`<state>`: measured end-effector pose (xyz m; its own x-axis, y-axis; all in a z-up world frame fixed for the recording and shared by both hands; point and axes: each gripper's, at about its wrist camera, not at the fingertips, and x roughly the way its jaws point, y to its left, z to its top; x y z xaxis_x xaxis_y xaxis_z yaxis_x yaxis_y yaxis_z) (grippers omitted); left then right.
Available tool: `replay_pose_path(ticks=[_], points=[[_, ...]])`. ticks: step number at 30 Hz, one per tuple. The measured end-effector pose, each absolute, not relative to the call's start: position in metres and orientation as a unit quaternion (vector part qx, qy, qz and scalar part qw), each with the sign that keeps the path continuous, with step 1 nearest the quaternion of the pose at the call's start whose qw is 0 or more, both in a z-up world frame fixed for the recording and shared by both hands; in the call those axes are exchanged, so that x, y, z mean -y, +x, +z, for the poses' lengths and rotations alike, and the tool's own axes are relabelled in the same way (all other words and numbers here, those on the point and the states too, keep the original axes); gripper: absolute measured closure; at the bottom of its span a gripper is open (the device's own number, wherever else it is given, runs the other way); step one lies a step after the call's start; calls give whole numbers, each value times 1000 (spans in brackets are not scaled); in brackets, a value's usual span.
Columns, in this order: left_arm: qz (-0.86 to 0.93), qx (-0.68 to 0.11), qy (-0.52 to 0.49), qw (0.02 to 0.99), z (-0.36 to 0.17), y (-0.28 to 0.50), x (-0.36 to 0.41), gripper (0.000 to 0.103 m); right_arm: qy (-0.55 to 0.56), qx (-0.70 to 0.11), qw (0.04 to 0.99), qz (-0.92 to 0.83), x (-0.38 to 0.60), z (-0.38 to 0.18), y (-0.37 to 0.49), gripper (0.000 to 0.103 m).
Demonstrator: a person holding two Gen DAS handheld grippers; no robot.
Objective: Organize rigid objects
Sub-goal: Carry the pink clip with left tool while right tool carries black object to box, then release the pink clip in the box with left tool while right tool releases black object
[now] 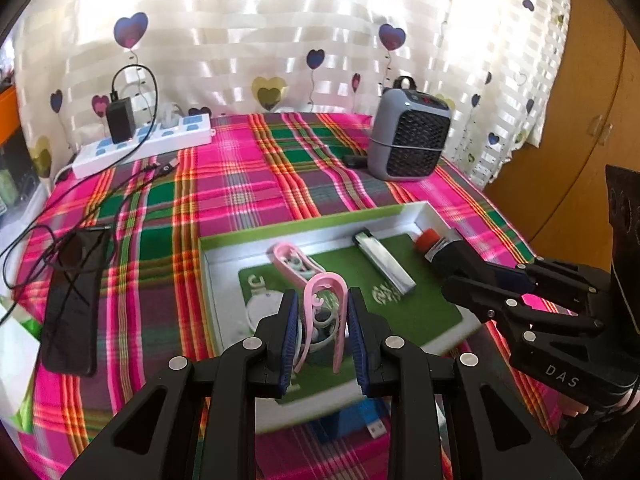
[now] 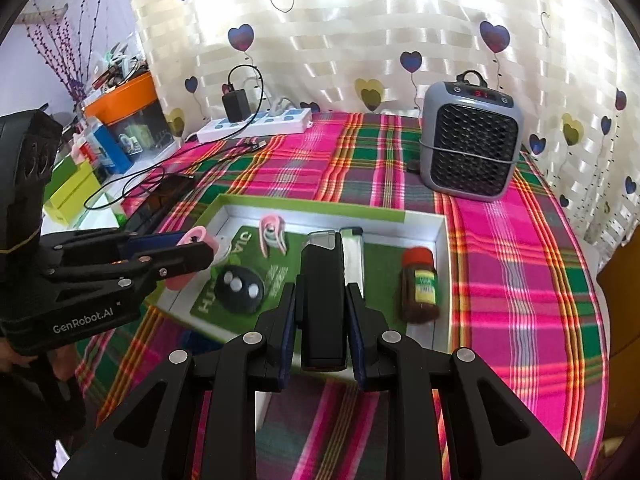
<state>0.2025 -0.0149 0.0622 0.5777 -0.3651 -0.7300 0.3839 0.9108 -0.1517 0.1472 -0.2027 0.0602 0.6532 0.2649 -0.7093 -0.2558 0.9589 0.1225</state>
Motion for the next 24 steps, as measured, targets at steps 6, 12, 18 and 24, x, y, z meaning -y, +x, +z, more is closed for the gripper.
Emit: replay_pose_path(ticks=[6,12,18,24], points=[[-199,-413,7,888,60,226,10,80,-1,-406,903,141,197,53,170,79],[-191,-421,2,887,54,243,5,80,2,-421,896,140,191,43,190,79],[-180,-431,-9,884,45,259,-4,80,-3,-430,892,141,182,33,206,79],[-176,-440,-13,881,36,265,-10,80,-12,-440,887,137,177,24,219,79]])
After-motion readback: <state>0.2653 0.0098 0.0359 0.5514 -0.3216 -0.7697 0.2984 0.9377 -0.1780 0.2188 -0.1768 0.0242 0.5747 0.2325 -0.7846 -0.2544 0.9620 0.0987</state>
